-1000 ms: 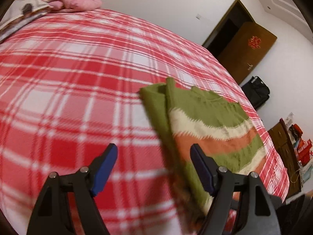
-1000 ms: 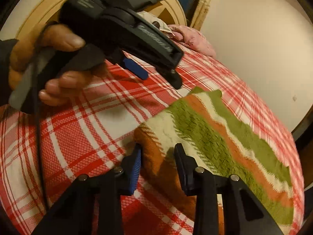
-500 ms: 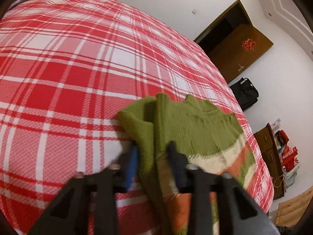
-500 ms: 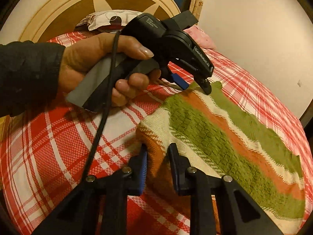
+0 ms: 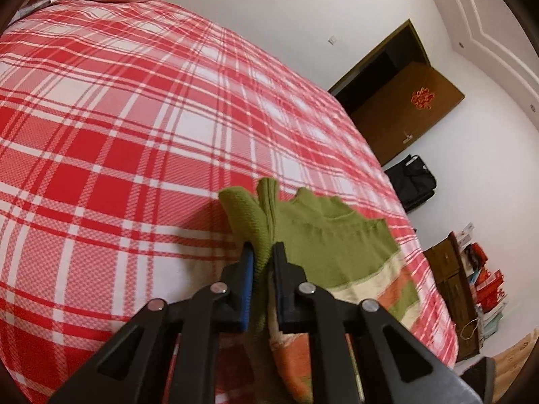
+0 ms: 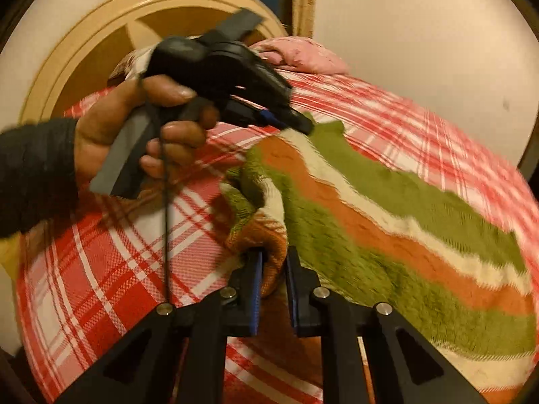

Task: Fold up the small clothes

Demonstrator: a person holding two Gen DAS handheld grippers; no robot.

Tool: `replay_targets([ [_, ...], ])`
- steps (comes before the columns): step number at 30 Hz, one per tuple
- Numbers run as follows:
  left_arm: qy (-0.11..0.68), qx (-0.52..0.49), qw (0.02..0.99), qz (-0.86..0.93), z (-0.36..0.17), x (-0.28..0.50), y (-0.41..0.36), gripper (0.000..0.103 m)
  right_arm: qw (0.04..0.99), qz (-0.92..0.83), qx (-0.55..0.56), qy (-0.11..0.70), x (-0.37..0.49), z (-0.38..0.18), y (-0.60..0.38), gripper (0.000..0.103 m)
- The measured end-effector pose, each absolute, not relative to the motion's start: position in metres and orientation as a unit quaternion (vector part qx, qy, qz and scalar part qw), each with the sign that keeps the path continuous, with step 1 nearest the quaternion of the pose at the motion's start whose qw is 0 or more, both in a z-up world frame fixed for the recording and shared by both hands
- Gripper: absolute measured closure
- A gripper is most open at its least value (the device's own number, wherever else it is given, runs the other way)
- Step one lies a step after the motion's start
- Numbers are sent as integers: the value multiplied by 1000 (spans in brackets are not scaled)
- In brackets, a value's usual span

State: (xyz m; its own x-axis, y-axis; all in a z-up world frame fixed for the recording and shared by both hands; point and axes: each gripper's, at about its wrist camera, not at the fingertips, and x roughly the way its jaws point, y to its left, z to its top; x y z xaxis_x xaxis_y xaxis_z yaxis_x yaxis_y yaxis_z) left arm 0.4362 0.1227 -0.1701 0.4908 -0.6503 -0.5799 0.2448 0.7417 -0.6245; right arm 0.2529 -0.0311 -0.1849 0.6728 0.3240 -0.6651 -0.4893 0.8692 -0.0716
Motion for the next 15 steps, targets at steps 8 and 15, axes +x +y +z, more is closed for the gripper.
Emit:
replay_targets([
  [8,407,-200,846,-281,-137,427,88,93,916,220,-54,332,251,-169,-69,102],
  [15,415,-182,846,-282,-143,420,101,93,907,240,-58,340,234,-175,-63,101],
])
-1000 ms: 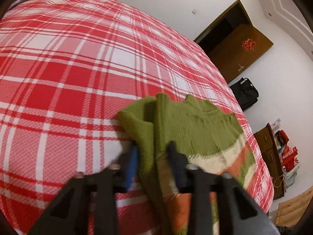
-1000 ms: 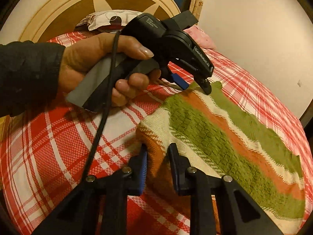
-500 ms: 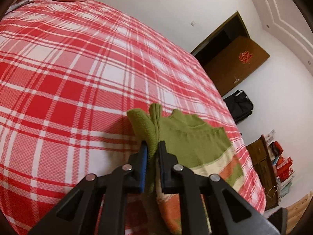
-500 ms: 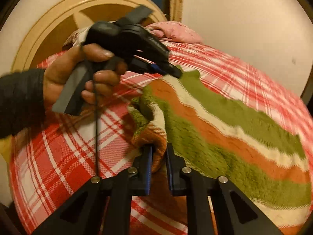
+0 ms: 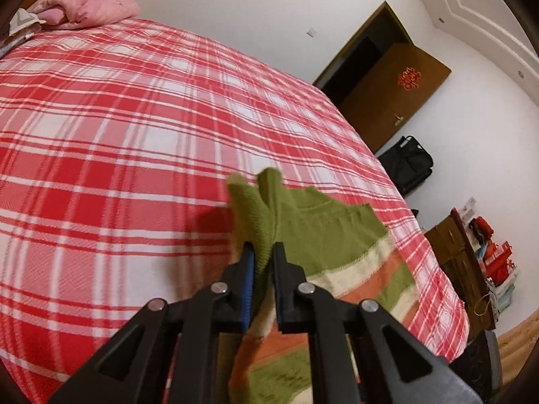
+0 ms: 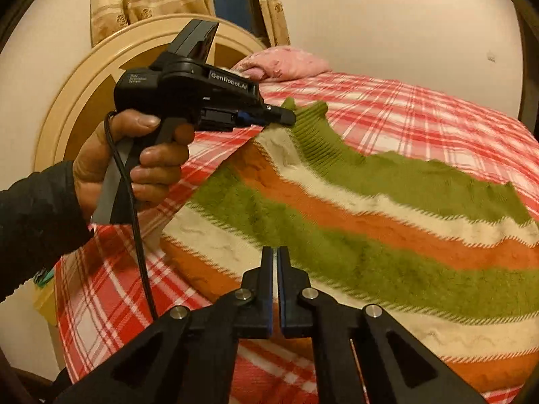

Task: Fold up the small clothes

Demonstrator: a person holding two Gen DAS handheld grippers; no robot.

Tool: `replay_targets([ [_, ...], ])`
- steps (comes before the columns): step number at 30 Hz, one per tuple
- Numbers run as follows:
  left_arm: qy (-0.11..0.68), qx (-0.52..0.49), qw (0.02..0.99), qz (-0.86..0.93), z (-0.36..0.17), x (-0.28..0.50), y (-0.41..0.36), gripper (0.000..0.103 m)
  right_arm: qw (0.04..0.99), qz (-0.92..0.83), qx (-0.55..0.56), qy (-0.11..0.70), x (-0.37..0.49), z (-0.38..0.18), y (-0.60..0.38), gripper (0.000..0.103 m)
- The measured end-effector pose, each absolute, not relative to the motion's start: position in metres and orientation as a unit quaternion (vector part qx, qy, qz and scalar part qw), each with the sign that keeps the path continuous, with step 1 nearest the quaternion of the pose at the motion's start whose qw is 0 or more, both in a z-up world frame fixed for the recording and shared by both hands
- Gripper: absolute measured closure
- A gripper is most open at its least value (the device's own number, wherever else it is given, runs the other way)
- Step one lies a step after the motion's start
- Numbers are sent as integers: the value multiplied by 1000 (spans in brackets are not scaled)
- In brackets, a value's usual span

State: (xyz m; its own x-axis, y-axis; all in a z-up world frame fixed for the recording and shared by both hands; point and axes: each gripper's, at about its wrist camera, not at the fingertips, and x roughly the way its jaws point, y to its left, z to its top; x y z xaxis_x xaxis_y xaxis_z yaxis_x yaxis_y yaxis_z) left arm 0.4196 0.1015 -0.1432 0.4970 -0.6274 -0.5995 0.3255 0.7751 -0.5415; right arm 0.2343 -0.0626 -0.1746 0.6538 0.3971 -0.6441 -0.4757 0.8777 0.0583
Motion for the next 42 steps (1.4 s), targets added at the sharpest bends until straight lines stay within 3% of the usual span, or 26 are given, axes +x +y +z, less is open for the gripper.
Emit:
replay_targets([
  [8,418,-205,835,-292,-168,425,136,93,889,293,-150,319,219,-185,-12,100],
  [9,417,-211,835,-291,-173,424,140,98,889,287,-148,326,221,-186,-10,100],
  [11,419,-219,832,-292,-180,424,144,98,880,284,-146,353,228,-189,-5,100],
  [21,405,-227,833,-302,-186,420,144,98,914,230,-119,313,243,-160,-36,100],
  [22,406,-221,834,-301,-186,420,143,98,909,245,-119,315,242,-159,-36,94],
  [23,408,-218,834,-302,-187,419,141,98,905,259,-117,316,239,-159,-36,79],
  [24,409,-212,835,-302,-188,419,138,98,905,270,-104,311,234,-159,-39,25],
  [25,408,-208,836,-301,-188,418,138,98,908,288,-83,294,228,-157,-43,2],
  [30,409,-218,831,-309,-190,420,141,99,917,256,-119,283,231,-163,-32,2],
  [40,404,-268,813,-321,-200,425,157,100,886,219,-294,284,225,-194,36,2],
  [41,408,-261,814,-320,-200,426,154,100,882,222,-307,280,223,-198,43,4],
  [42,416,-250,814,-319,-200,427,149,100,878,219,-321,280,223,-202,49,16],
])
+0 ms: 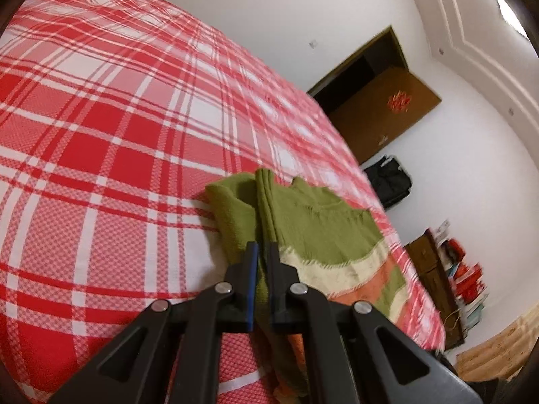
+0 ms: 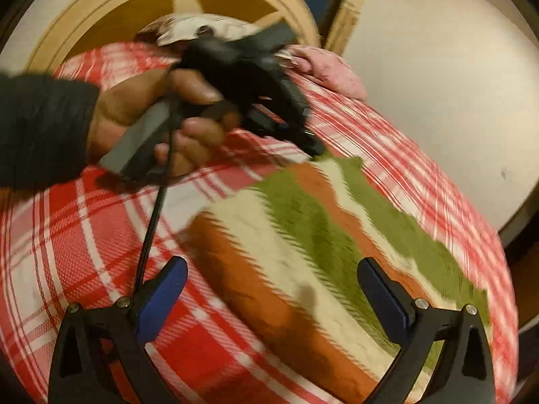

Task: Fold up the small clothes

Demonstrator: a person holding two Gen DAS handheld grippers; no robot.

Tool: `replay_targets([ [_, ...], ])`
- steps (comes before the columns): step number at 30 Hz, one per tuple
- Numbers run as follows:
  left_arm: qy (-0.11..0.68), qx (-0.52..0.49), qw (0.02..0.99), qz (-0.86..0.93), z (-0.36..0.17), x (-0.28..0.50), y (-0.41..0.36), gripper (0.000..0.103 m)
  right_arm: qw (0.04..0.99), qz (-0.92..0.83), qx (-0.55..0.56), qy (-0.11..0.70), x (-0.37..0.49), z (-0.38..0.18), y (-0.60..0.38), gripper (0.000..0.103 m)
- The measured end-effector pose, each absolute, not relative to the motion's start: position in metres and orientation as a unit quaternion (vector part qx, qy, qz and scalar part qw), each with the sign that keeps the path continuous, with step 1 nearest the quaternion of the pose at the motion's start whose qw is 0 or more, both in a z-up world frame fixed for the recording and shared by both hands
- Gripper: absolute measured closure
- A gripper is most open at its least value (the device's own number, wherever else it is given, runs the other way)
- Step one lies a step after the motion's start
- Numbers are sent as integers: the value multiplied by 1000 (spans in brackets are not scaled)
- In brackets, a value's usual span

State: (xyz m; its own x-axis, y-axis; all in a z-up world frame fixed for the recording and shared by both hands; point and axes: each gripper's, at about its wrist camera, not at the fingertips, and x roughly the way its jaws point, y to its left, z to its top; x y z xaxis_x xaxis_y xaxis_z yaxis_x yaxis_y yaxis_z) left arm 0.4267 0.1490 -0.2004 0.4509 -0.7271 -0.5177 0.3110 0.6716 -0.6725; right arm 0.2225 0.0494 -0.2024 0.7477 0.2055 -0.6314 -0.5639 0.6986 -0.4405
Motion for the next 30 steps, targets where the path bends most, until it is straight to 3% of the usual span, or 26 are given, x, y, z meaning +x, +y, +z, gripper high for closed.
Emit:
replay_targets([
  [1,427,-235,814,-316,-201,428,144,100,876,212,-332,279,223,-206,54,37],
  [2,433,-225,814,-315,-201,428,141,100,875,212,-338,274,224,-208,58,46],
  [6,439,-209,819,-306,-199,429,135,100,876,213,-338,271,229,-209,59,50],
  [8,442,-206,822,-295,-199,430,136,100,876,220,-330,275,229,-208,56,57],
  [10,443,-195,826,-289,-198,430,133,101,880,220,-321,272,229,-206,52,88],
  [20,422,-200,838,-284,-172,427,118,103,914,212,-228,262,235,-168,0,94],
  [30,459,-82,866,-179,-185,430,103,96,910,243,-203,267,228,-174,3,96],
])
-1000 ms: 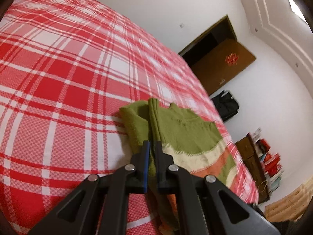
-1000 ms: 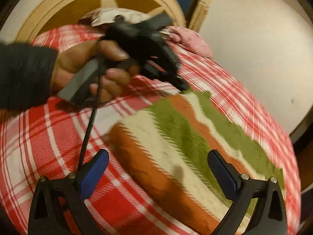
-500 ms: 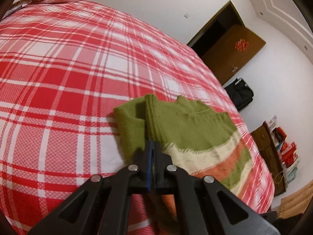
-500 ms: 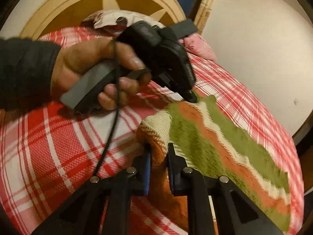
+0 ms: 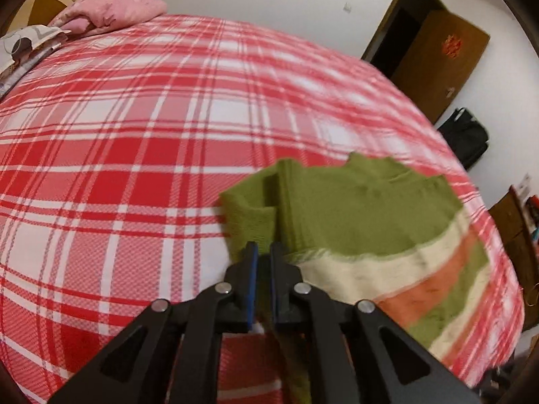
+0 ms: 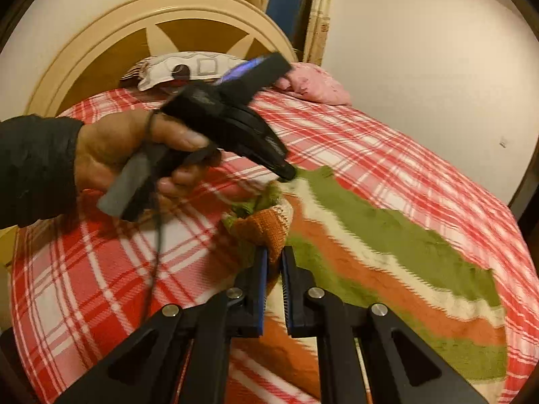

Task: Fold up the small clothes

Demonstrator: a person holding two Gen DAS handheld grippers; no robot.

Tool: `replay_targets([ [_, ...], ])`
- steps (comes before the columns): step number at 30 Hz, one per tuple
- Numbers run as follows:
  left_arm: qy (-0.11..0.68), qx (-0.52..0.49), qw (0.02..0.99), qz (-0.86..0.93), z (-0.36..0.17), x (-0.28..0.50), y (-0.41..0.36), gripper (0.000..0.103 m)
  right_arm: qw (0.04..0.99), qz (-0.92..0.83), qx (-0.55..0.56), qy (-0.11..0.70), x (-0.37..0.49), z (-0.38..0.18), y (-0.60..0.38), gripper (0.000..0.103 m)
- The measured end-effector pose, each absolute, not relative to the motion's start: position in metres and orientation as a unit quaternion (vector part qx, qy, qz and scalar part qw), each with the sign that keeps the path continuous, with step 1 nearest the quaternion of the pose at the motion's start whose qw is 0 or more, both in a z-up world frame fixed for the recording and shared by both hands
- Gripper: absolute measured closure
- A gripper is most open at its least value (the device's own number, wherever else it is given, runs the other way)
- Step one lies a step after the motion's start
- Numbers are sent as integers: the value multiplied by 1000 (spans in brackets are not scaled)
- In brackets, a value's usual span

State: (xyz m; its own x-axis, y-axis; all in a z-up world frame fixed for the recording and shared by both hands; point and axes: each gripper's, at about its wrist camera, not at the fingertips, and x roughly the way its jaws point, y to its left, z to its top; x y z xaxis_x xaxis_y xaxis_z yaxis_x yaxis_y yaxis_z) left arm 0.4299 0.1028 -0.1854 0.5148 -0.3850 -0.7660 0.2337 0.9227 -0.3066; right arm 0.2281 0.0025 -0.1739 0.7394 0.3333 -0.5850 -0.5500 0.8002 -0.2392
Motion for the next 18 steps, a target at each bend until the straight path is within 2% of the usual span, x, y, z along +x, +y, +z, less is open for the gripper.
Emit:
replay_targets([
  [2,459,-83,866,-179,-189,433,100,96,908,249,-205,267,224,-177,9,96],
  [5,448,-102,867,-192,-185,430,104,83,905,252,-213,267,222,-178,10,96],
  [6,444,-123,864,-205,-184,428,108,71,905,253,-211,268,222,-178,9,96],
  [7,441,-141,860,-214,-184,428,111,52,905,254,-210,269,222,-178,9,96],
  [8,438,-156,858,-218,-184,427,114,42,905,255,-209,269,223,-179,9,96],
  [9,438,-166,860,-201,-185,426,120,22,905,255,-209,270,223,-179,7,96],
  [10,435,-172,863,-192,-185,426,123,18,904,257,-209,271,223,-181,8,96],
  [15,405,-226,858,-220,-180,422,143,17,900,262,-209,279,223,-187,10,96],
  [18,412,-224,850,-240,-180,425,137,17,899,263,-208,281,223,-189,9,96],
])
